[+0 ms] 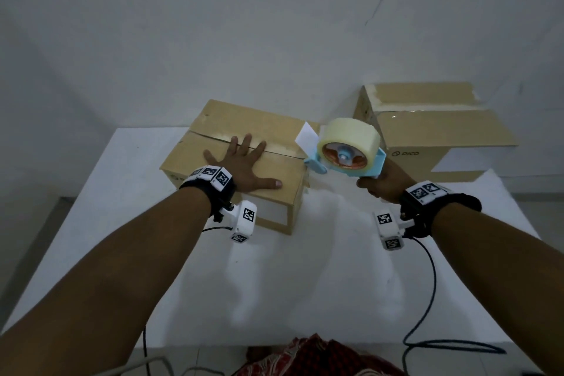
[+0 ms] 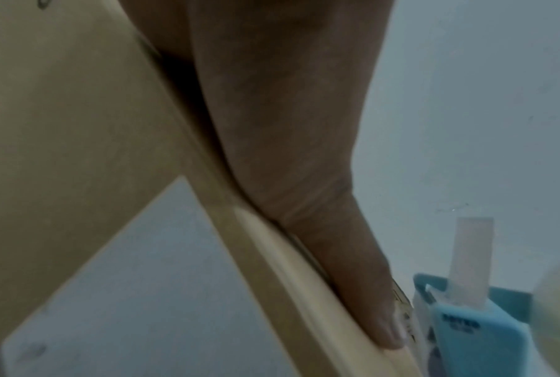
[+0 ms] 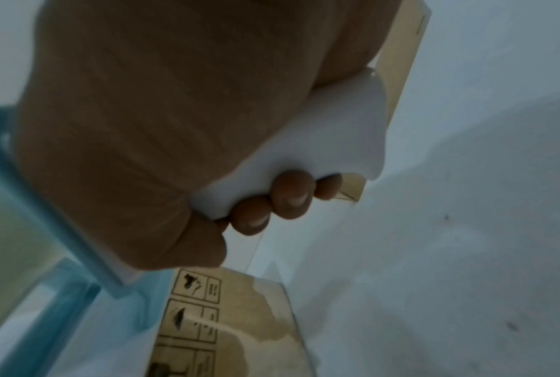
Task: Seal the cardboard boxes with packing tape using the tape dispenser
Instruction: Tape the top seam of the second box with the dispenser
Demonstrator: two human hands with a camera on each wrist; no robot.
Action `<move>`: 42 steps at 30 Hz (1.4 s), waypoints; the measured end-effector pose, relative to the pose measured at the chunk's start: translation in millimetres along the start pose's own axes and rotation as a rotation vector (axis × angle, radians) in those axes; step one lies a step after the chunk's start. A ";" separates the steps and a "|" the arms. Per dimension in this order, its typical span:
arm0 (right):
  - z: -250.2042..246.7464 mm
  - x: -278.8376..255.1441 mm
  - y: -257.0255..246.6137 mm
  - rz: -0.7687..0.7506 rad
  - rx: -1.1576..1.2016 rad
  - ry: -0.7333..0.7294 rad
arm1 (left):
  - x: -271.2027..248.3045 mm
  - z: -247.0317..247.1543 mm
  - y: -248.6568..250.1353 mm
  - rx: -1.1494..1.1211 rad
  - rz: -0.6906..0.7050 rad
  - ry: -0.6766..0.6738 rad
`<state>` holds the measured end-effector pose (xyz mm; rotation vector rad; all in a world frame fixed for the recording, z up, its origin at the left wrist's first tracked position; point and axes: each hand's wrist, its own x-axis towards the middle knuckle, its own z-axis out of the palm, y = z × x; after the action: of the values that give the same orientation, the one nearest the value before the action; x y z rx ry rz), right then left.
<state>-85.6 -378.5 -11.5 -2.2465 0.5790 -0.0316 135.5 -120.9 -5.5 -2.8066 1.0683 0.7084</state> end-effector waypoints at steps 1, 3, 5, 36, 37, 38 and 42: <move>-1.0 -3.0 6.4 0.025 0.020 0.011 | -0.8 -0.1 0.4 0.003 0.001 -0.002; -3.6 -7.5 16.3 0.075 0.051 0.041 | -0.3 -0.3 2.3 0.007 0.005 -0.003; -3.4 -7.5 16.1 0.066 -0.007 0.035 | -0.1 -1.4 3.1 0.016 0.002 -0.007; -0.4 -7.0 24.8 0.188 -0.489 0.143 | 0.5 -1.6 3.6 0.029 0.020 0.001; 6.2 -7.3 27.4 0.193 -0.427 0.169 | 0.3 -2.1 4.8 0.026 0.020 0.000; 13.9 -7.0 29.0 0.180 -0.389 0.185 | 0.0 -0.4 5.1 0.024 0.022 0.006; 36.9 -5.1 13.9 0.206 -0.133 0.262 | 3.1 0.6 13.4 0.069 0.080 0.079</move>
<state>-88.1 -358.4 -45.7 -2.3161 0.9758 -0.1902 128.7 -132.9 -5.9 -2.7689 1.1991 0.5597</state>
